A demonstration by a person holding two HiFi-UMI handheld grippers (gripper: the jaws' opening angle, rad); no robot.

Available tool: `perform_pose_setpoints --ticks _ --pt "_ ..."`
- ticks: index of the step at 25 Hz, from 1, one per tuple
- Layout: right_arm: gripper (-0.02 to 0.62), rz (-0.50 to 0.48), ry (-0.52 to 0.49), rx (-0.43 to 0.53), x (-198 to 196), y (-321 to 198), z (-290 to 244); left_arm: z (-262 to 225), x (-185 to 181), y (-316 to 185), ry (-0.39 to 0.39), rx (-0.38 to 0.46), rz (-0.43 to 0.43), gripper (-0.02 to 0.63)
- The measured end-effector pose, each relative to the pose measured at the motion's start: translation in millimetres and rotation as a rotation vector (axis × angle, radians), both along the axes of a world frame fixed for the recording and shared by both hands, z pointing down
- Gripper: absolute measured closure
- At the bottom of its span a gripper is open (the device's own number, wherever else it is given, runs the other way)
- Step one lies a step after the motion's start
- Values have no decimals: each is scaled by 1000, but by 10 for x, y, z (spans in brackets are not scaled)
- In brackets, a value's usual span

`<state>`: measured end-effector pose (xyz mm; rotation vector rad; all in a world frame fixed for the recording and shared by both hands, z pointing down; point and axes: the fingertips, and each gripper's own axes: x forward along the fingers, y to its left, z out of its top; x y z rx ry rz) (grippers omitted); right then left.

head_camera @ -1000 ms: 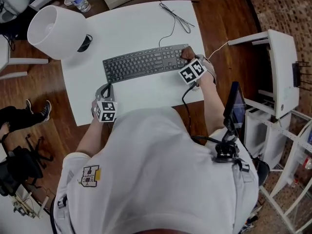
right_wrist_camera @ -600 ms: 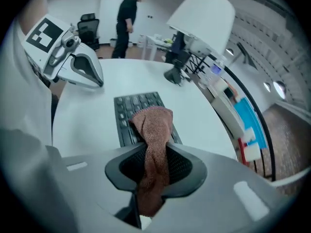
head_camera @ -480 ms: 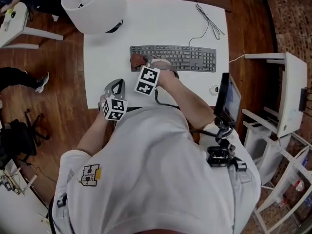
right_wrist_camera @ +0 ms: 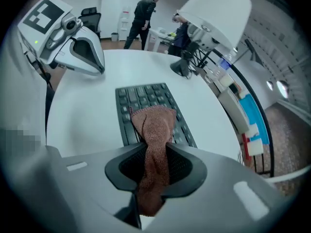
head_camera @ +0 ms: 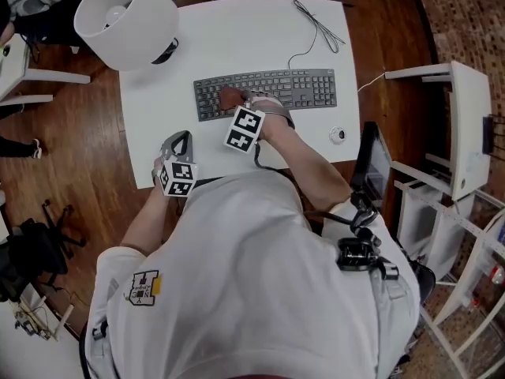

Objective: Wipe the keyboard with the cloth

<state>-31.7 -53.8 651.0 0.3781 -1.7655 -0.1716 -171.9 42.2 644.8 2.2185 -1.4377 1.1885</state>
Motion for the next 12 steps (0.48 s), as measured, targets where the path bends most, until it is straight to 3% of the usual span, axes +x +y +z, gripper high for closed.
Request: perform_pose_setpoints --ticks 8,12 --pt "505 383 84 40 2126 -508 30 26 379 -332 -9 10 23 607" --pt "505 551 117 56 2966 -648 18 26 455 -381 -20 9 8 607"
